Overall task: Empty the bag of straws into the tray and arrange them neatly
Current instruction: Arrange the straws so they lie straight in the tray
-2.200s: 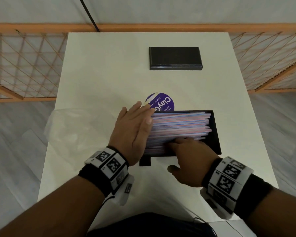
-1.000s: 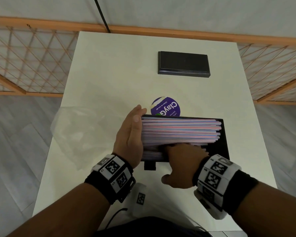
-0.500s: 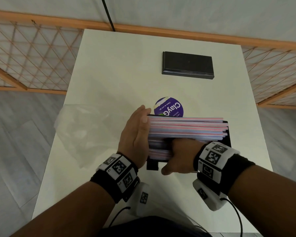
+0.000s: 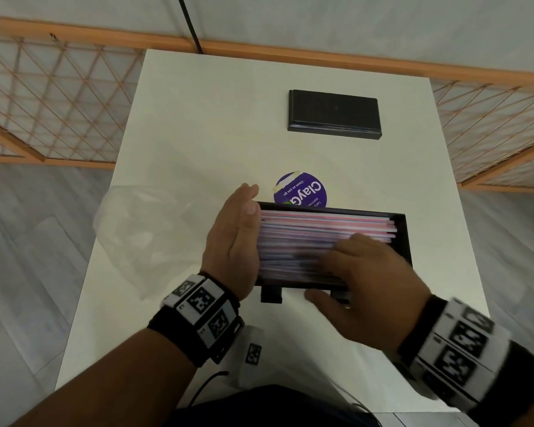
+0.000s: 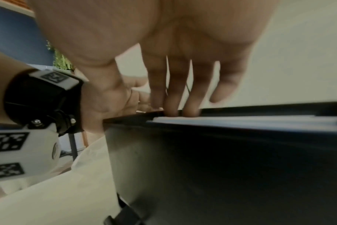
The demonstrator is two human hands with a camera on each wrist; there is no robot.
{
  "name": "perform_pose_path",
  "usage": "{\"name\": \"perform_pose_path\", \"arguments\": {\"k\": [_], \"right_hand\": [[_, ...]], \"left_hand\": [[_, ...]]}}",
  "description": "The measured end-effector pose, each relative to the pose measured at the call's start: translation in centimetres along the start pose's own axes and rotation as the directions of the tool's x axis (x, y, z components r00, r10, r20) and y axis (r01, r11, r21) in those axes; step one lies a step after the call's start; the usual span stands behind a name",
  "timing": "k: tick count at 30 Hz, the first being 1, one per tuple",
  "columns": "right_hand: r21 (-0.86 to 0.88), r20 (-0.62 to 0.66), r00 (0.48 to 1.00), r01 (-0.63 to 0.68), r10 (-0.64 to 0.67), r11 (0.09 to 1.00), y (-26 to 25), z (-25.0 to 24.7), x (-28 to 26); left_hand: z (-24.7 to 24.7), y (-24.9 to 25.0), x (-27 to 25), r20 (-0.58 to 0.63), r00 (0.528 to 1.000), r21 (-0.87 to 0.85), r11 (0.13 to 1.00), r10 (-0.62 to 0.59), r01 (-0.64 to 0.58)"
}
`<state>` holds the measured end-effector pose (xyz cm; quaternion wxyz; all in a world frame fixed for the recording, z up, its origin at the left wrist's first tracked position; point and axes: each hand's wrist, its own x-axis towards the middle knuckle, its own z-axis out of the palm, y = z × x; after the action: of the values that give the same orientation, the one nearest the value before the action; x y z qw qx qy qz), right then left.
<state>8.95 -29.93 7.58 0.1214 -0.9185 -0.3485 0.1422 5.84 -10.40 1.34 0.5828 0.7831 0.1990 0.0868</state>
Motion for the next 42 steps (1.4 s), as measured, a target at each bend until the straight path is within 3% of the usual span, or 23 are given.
{"name": "perform_pose_path", "arguments": {"k": [2,4,7,11,13,16,18,22,25,26,28,30,31,33,35,37,42], "right_hand": [[0.000,-0.126,0.992,0.020,-0.020,1.000,0.6,0.1,-0.7],[-0.087,0.024,1.000,-0.005,0.007,0.996,0.8,0.6,-0.7],[-0.193,0.292,0.951,-0.044,0.100,0.980,1.2,2.0,-1.0],[-0.159,0.152,0.976,-0.134,0.158,0.978,1.3,2.0,-0.9],[-0.153,0.189,0.967,-0.145,0.173,0.978,0.4,2.1,0.1],[-0.166,0.319,0.946,-0.007,0.060,0.986,-0.6,3.2,0.7],[-0.143,0.276,0.961,0.013,0.027,0.990,-0.7,3.0,0.2],[-0.159,0.245,0.954,-0.139,0.176,0.977,0.2,2.7,1.0],[-0.095,0.279,0.959,-0.024,0.050,0.995,-0.5,3.0,1.6],[-0.045,0.234,0.972,-0.026,0.035,0.999,-0.5,2.6,1.4],[0.087,-0.044,0.995,-0.084,0.088,0.993,0.7,1.7,0.4],[0.167,-0.344,0.910,-0.184,0.233,0.968,3.7,1.2,-0.9],[0.210,-0.383,0.854,-0.292,0.353,0.933,5.1,1.1,-1.5],[0.336,-0.186,0.747,-0.562,0.639,0.756,6.6,1.3,-2.1],[0.382,0.029,0.657,-0.704,0.753,0.599,7.0,2.3,-1.7],[0.382,0.016,0.659,-0.699,0.752,0.604,7.0,2.4,-0.8],[0.288,-0.310,0.681,-0.597,0.663,0.749,7.2,-4.9,0.1]], "left_hand": [[0.2,0.1,0.0,0.031,0.999,0.040,0.999,-0.005,0.004],[0.7,0.0,0.0,0.076,0.997,0.111,0.994,-0.005,-0.003],[0.9,0.0,0.1,0.112,0.994,0.197,0.980,-0.010,-0.012],[0.8,-0.4,0.3,0.078,0.997,0.148,0.989,-0.009,-0.003],[0.8,-0.7,0.2,0.064,0.998,0.092,0.996,-0.001,-0.005],[0.8,-0.8,0.1,0.054,0.999,0.055,0.999,0.000,-0.003],[0.8,-0.8,0.1,0.063,0.998,0.057,0.998,-0.008,0.005],[0.6,-0.6,0.0,0.081,0.997,0.038,0.999,-0.010,0.007],[0.6,-0.8,0.1,0.085,0.996,0.041,0.999,-0.011,0.008],[0.5,-0.7,0.1,0.079,0.997,0.041,0.999,-0.018,0.015],[0.4,-0.8,0.0,0.056,0.995,0.017,0.997,-0.078,0.078],[0.4,-0.7,-0.2,0.049,0.984,-0.033,0.985,-0.170,0.171],[0.4,-0.5,-0.4,0.063,0.976,-0.052,0.976,-0.208,0.211],[0.7,-0.3,-0.7,0.098,0.964,-0.066,0.965,-0.247,0.254],[1.1,0.3,-0.5,0.086,0.950,-0.078,0.949,-0.299,0.305],[1.2,0.7,0.4,0.065,0.931,-0.106,0.926,-0.358,0.363],[1.2,3.5,2.6,0.153,0.913,-0.319,0.855,-0.379,0.409]]}}
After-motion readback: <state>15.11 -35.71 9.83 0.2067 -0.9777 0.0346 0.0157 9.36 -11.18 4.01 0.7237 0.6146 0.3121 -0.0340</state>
